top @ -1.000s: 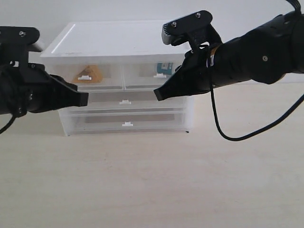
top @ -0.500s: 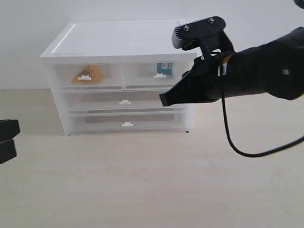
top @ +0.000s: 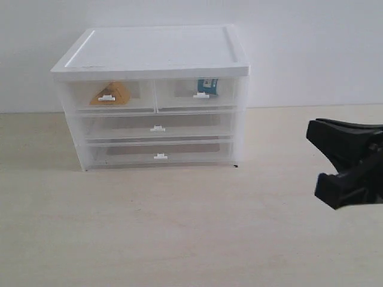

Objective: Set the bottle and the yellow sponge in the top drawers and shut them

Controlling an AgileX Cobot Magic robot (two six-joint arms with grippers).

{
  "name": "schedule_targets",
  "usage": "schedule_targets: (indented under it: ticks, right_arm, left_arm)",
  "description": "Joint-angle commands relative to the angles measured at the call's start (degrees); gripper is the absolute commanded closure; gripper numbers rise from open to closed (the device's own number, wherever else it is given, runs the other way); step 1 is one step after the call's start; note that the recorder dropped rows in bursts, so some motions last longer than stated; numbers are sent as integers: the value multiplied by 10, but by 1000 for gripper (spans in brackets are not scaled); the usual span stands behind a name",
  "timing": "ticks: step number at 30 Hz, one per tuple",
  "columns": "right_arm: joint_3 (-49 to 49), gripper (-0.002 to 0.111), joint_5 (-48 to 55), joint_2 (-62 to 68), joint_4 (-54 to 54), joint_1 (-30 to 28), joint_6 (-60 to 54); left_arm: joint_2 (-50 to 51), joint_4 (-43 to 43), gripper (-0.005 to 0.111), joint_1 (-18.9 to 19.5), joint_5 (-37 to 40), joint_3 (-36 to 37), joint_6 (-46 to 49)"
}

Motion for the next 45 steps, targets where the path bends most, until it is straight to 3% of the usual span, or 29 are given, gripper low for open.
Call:
schedule_targets:
  ticks: [1,12,36,38,45]
  right_arm:
    - [35,108,-5,-43,2,-2,2]
    - [44,108,114,-50,2,-2,18]
    - [44,108,116,-50,2,-2,18]
    - [44,108,116,-50,2,-2,18]
    - [44,108,116,-50,2,-2,18]
  left_arm:
    - [-14,-3,103,1,37,3,-5]
    - [-14,-3,103,1,54,3,-5]
    - [-16,-3,103,1,54,3,-5]
    - [-34,1,103,17,46,3,12]
    - [-171,6,103,162,47,4,22]
